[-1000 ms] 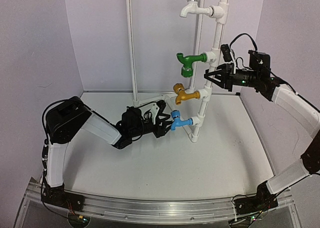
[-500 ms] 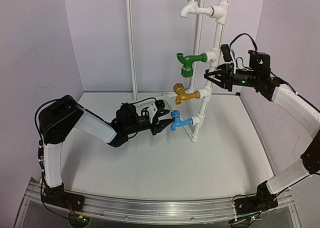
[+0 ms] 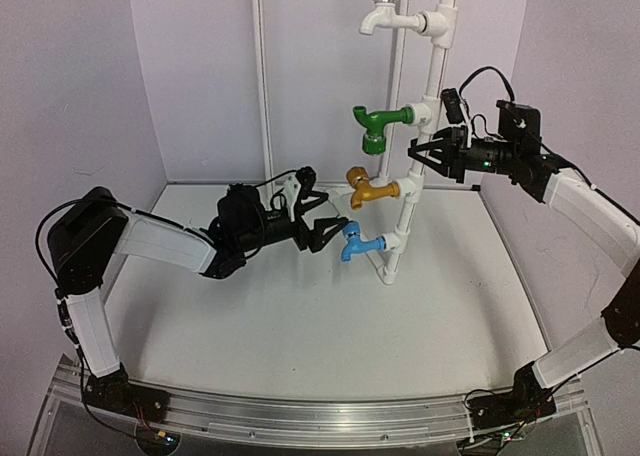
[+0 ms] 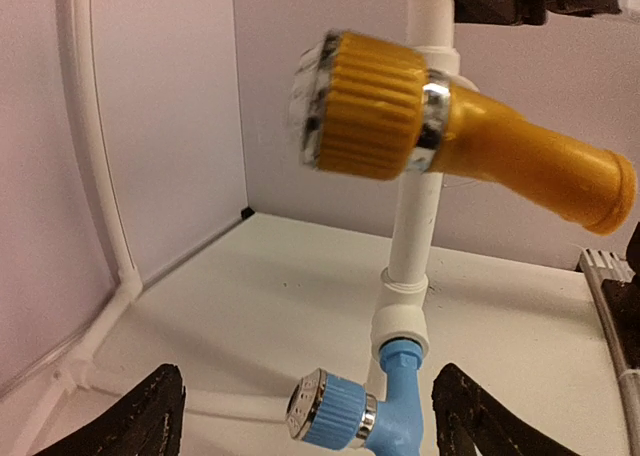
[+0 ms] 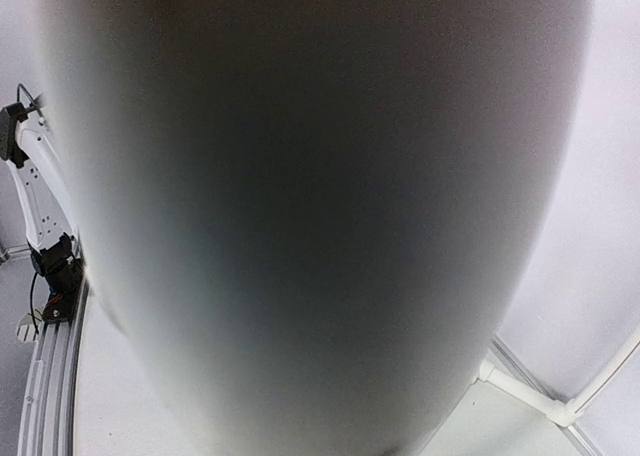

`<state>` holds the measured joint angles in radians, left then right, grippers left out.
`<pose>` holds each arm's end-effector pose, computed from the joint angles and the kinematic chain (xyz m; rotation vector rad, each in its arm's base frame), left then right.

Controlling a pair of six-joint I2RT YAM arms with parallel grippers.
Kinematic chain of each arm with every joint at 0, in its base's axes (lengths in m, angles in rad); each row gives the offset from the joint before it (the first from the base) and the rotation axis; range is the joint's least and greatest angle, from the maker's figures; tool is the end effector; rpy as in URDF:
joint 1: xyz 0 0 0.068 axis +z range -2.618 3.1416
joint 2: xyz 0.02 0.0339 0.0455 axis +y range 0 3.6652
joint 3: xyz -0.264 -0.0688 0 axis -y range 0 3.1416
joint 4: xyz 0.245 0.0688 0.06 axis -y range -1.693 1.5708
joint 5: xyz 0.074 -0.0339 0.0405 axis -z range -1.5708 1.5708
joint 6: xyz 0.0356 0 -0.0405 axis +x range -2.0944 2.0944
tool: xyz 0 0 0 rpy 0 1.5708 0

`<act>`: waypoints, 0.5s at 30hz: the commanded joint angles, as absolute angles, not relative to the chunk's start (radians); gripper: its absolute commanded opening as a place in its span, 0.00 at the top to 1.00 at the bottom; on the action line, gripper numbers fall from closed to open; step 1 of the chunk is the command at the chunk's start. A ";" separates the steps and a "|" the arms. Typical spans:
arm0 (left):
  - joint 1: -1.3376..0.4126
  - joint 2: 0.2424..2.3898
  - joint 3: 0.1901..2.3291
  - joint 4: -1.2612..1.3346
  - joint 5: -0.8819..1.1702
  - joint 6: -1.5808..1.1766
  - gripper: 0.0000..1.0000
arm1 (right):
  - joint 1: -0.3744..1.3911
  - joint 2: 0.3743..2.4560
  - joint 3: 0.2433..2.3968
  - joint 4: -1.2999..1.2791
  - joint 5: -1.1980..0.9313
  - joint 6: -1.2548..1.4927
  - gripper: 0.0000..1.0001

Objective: Install the water faucets

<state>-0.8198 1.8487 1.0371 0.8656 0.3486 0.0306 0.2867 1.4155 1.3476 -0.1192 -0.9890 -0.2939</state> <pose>0.2722 -0.3094 0.2368 0.9083 1.3025 -0.8873 0.2981 0.1189 0.4002 -1.1397 1.3250 0.8556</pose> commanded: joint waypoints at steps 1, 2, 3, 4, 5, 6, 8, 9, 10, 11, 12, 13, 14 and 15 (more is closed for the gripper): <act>-0.819 1.795 1.073 0.655 0.508 -0.262 0.05 | 0.289 1.443 1.321 -0.302 -0.924 -0.276 1.00; -0.819 1.801 1.067 0.682 0.557 -0.303 0.02 | 0.289 1.444 1.321 -0.302 -0.924 -0.276 1.00; -0.819 1.808 1.066 0.698 0.591 -0.347 0.01 | 0.290 1.445 1.322 -0.302 -0.923 -0.276 1.00; -0.819 1.816 1.068 0.708 0.612 -0.383 0.00 | 0.290 1.445 1.322 -0.302 -0.923 -0.276 1.00; -0.818 1.823 1.072 0.719 0.630 -0.412 0.00 | 0.289 1.446 1.322 -0.301 -0.923 -0.276 1.00; -0.818 1.832 1.079 0.726 0.638 -0.436 0.00 | 0.289 1.446 1.323 -0.302 -0.923 -0.276 1.00; -0.816 1.851 1.102 0.711 0.629 -0.474 0.00 | 0.289 1.448 1.325 -0.302 -0.923 -0.274 1.00; -0.815 1.860 1.114 0.700 0.623 -0.485 0.00 | 0.289 1.448 1.326 -0.301 -0.923 -0.273 1.00; -0.813 1.867 1.127 0.689 0.614 -0.496 0.00 | 0.290 1.447 1.327 -0.302 -0.923 -0.273 1.00; -0.813 1.874 1.134 0.676 0.599 -0.503 0.00 | 0.290 1.446 1.327 -0.302 -0.922 -0.273 1.00; -0.810 1.884 1.148 0.663 0.591 -0.512 0.01 | 0.290 1.445 1.326 -0.302 -0.922 -0.273 1.00; -0.809 1.893 1.157 0.647 0.582 -0.518 0.02 | 0.289 1.444 1.325 -0.301 -0.922 -0.273 1.00; -0.808 1.900 1.165 0.637 0.573 -0.526 0.02 | 0.289 1.443 1.325 -0.302 -0.922 -0.273 1.00; -0.806 1.907 1.169 0.633 0.565 -0.535 0.03 | 0.289 1.442 1.324 -0.302 -0.922 -0.273 1.00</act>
<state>-0.8166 1.8751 1.1066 0.6765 0.5809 -0.4565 0.2867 1.4155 1.3476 -0.1192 -0.9890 -0.2938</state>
